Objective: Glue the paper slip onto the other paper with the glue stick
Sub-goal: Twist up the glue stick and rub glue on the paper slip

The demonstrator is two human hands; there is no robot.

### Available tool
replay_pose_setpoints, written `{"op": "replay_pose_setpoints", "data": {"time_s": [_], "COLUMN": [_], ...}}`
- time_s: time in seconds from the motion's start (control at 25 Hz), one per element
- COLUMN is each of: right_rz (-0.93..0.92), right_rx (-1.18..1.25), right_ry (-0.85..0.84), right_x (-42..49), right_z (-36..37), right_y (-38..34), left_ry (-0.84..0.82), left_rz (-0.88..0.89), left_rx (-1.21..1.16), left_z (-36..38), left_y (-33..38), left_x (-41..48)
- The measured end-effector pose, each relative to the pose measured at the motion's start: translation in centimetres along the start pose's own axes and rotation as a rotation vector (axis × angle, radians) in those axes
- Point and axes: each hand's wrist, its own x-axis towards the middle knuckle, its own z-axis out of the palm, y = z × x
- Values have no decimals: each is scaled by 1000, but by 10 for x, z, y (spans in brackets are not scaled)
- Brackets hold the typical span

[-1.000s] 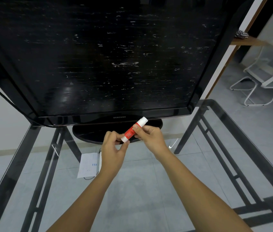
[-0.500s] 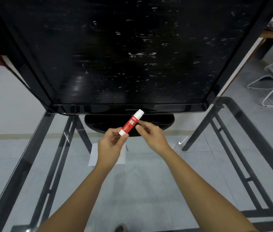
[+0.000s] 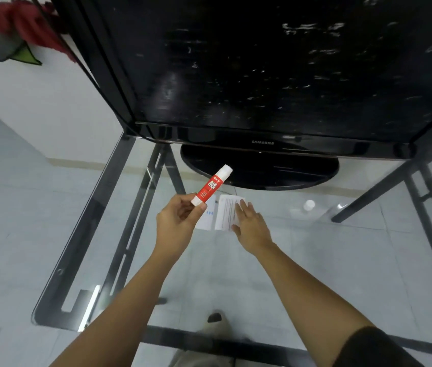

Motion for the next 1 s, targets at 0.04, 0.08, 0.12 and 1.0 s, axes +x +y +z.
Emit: {"op": "replay_pose_setpoints", "data": {"time_s": [0.04,0.08,0.12,1.0], "right_rz": [-5,-10,-11,62], "right_rx": [-21,-31,-28,168], "right_ry": [-7,-9,-7,39], "right_x": [1,1,-1,-72], "right_z": [4,6,8,29], "right_y": [2,5,8,77], "left_ry": [0,-1,-6,-305], "left_rz": [-17,-34,-53,-297], "left_rx": [-4,-7,-5,-109], "left_z": [-2,-2,-2,46], "left_y": [-4,-7,-11,-58], "left_x": [0,1,1,2]}}
